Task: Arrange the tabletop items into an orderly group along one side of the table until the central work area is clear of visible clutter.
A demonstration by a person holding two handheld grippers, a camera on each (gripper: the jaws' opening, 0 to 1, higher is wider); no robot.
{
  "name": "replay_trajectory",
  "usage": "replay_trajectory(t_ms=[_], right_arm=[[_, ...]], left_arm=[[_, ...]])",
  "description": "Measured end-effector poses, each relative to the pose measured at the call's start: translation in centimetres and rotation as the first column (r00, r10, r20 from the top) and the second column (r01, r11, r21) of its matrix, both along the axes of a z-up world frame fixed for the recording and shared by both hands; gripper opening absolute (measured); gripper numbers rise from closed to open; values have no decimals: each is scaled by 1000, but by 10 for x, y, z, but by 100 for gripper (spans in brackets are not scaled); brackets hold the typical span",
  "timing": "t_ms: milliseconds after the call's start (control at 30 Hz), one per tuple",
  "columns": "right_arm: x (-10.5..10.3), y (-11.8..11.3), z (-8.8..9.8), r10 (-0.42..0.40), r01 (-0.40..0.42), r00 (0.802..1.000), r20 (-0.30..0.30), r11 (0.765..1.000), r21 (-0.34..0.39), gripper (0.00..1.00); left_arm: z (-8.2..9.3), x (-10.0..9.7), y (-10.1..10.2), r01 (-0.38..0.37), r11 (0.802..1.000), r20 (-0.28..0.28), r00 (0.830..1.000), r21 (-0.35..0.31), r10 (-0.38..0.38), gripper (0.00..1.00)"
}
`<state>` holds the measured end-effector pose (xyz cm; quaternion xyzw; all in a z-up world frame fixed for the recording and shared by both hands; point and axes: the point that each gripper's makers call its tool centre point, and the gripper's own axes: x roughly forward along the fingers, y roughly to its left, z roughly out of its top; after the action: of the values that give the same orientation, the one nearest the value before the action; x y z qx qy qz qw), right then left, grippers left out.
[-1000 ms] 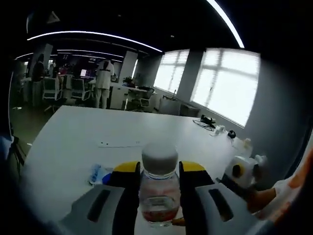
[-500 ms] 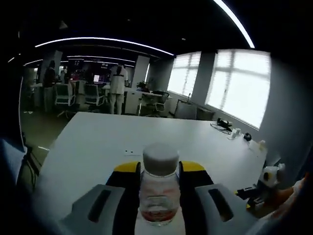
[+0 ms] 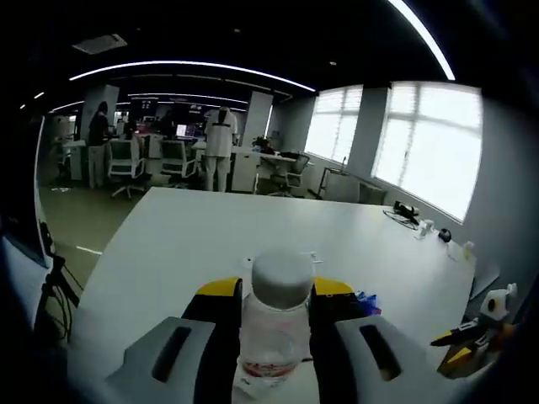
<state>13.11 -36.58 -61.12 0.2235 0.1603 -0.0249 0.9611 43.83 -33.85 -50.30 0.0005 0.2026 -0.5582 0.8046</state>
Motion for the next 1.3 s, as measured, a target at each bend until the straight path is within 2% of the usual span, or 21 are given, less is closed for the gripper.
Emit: replay_trajectory(t_ms=[367,667,1000,1167,1300], right_arm=[[-12,-6,-12,-68,69,997,-47,997,31,47],[-17,-9,-21,-128,131,989,-74,990,45,46],[-18,-7,-29,-141,148,985,-98,987,61,47],[-19,-8,-31,-146,154,983,-107,986,66,47],[-21,-9,-33,-149,157,982,-113,985,68,47]], left_arm=[[-35,38,-14,-16,998,14,1000,55,15,27],[-64,73,-24,-88,988,1,996,127,89,26],[-101,84,-36,-94,974,-14,995,207,99,25],[-109,78,-36,-106,969,-26,993,222,115,24],[-117,87,-35,-119,965,-32,991,232,130,24]])
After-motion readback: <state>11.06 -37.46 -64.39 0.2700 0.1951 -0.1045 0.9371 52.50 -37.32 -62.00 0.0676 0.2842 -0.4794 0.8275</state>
